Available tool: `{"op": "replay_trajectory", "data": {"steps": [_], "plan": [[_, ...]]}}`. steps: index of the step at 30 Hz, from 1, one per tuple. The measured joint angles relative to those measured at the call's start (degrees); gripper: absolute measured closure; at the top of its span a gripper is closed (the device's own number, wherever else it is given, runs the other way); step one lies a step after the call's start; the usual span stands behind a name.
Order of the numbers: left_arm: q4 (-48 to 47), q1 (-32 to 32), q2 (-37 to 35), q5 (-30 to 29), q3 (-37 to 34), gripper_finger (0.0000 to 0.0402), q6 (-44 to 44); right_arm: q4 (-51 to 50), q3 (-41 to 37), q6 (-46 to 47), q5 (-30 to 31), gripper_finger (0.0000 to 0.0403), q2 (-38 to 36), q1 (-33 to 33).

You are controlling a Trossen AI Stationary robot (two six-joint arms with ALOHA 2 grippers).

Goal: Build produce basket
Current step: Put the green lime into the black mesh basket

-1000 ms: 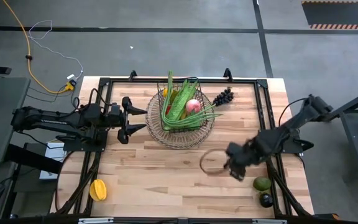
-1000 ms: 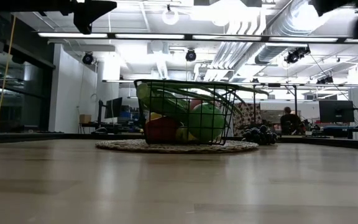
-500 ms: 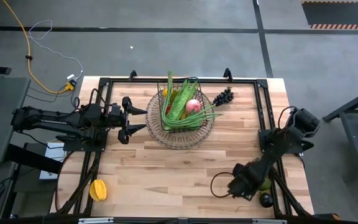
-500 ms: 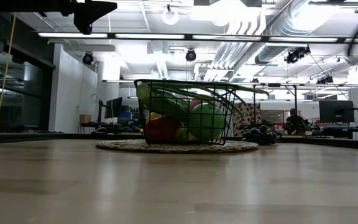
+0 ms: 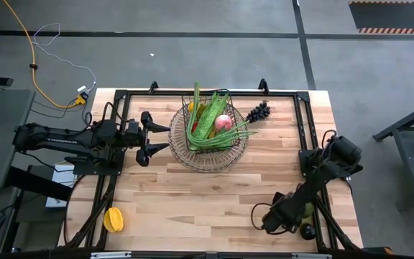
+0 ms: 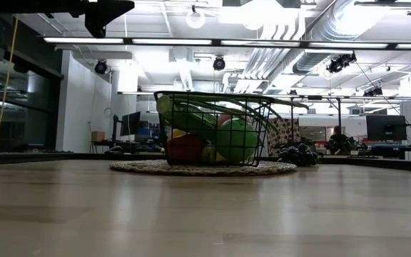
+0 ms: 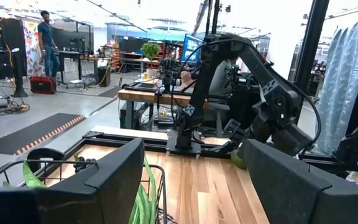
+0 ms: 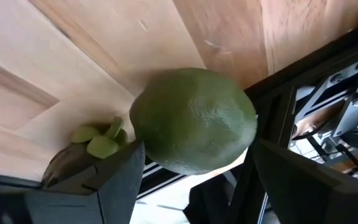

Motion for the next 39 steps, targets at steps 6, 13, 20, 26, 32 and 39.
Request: {"op": "replay_trajectory", "data": {"steps": [6, 13, 20, 26, 32, 39], "plan": [[0.0, 0.0, 0.0, 0.0, 0.0, 0.0135, 0.0, -0.1, -0.7, -0.4, -1.3, 0.0112, 2.4, 0.3], [-0.1, 0.0, 0.0, 0.0, 0.0, 0.0135, 0.0, -0.1, -1.3, -0.3, -1.6, 0.0112, 3.1, 0.5], [-0.1, 0.0, 0.0, 0.0, 0.0, 0.0135, 0.0, -0.1, -1.4, -0.7, -1.2, 0.0176, 3.1, 0.5], [-0.1, 0.0, 0.0, 0.0, 0.0, 0.0135, 0.0, -2.1, 0.3, -2.9, 0.2, 0.0249, 3.4, 0.6], [-0.1, 0.0, 0.0, 0.0, 0.0, 0.0135, -0.9, -8.6, 7.6, -6.7, 6.2, 0.0268, 3.5, 0.7], [-0.1, 0.1, 0.0, 0.0, 0.0, 0.0135, 0.0, -6.8, 13.0, -4.8, 19.7, 0.0335, -2.3, -1.0]]}}
